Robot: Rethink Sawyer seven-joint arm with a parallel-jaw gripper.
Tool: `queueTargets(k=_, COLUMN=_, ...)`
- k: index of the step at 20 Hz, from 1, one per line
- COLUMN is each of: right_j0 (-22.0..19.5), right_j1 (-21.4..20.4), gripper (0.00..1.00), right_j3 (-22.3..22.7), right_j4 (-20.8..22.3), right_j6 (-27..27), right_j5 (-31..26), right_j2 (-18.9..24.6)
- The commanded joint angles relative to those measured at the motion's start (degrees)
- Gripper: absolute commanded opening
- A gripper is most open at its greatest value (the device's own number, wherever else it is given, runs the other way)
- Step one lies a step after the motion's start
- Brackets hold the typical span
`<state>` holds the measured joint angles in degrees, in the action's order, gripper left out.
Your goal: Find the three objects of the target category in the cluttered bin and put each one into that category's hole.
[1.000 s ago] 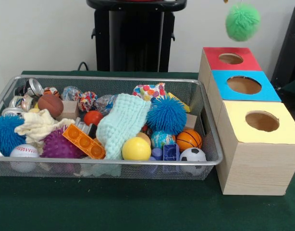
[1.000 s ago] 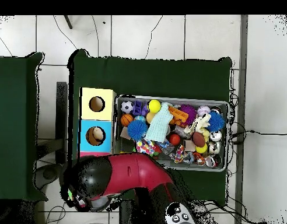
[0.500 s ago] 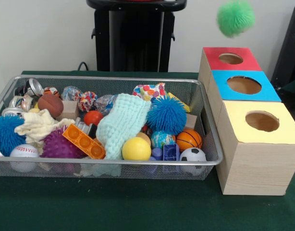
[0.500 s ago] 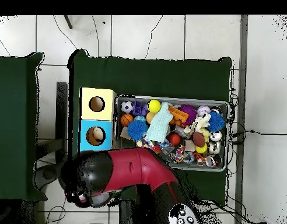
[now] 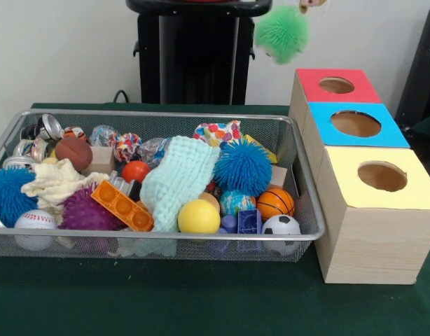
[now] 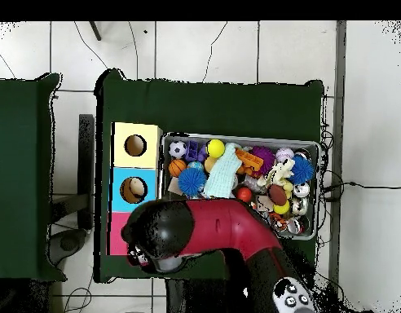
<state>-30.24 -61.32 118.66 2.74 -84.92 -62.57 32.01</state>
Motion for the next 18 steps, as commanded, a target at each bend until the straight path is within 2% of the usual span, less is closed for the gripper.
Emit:
queueTargets(k=1, right_j0=-5.1, right_j1=10.6, gripper=0.00, right_j3=-8.7, right_j4=10.1, right_j6=9.9, right_j5=11.5, right_j2=1.4)
queueTargets(k=6, right_j0=-6.8, right_j1=15.5, gripper=0.00, right_j3=-13.6, right_j4=15.0, right_j6=10.2, right_j5=13.4, right_j2=2.0)
queueTargets(k=9, right_j0=-8.2, right_j1=21.0, gripper=0.00, right_j3=-17.8, right_j4=18.6, right_j6=11.7, right_j5=18.0, right_j2=2.5)
queueTargets(k=11, right_j0=-8.6, right_j1=23.1, gripper=0.00, right_j3=-20.4, right_j4=20.5, right_j6=12.3, right_j5=18.1, right_j2=2.8)
queueTargets(k=18, right_j0=-8.8, right_j1=27.0, gripper=0.00, right_j3=-25.3, right_j4=25.1, right_j6=12.2, right_j5=18.9, right_j2=4.0)
